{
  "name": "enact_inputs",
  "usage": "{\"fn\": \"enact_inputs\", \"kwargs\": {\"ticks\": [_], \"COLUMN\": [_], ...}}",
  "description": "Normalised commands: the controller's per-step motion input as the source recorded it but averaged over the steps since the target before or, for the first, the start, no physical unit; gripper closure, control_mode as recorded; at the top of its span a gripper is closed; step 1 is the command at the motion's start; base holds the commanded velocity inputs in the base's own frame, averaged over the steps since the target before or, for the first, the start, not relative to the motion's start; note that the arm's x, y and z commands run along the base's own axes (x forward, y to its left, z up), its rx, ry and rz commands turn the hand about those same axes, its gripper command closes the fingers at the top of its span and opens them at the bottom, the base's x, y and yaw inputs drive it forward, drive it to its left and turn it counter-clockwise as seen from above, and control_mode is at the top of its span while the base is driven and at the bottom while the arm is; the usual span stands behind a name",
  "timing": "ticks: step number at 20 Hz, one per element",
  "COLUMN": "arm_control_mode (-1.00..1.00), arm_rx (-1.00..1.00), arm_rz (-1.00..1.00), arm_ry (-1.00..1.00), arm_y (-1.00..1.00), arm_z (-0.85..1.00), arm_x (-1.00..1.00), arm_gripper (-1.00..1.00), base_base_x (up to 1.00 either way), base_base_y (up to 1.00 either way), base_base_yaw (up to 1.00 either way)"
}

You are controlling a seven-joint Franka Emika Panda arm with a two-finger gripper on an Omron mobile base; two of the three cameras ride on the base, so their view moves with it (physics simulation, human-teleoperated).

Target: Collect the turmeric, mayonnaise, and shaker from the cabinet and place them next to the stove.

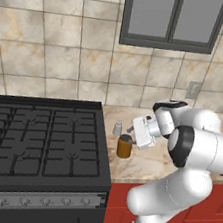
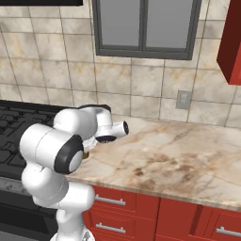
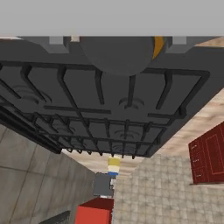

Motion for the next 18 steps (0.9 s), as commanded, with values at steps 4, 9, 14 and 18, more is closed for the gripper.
{"fn": "enact_inputs", "kwargs": {"ticks": [4,9,14,18], "arm_control_mode": [-1.00,-1.00,-1.00,-1.00], "arm_rx": [0.00,0.00,0.00,0.00], "arm_rz": [0.00,0.00,0.00,0.01], "arm_ry": [-0.07,-0.01,0.00,0.00], "arm_y": [0.00,0.00,0.00,-0.16], "arm_z": [0.00,0.00,0.11,0.20], "arm_x": [-0.07,0.00,0.00,0.00], "arm_gripper": [-1.00,-1.00,-1.00,-1.00], "base_base_x": [0.00,0.00,0.00,0.00], "base_base_y": [0.00,0.00,0.00,0.00], "base_base_yaw": [0.00,0.00,0.00,0.00]}}
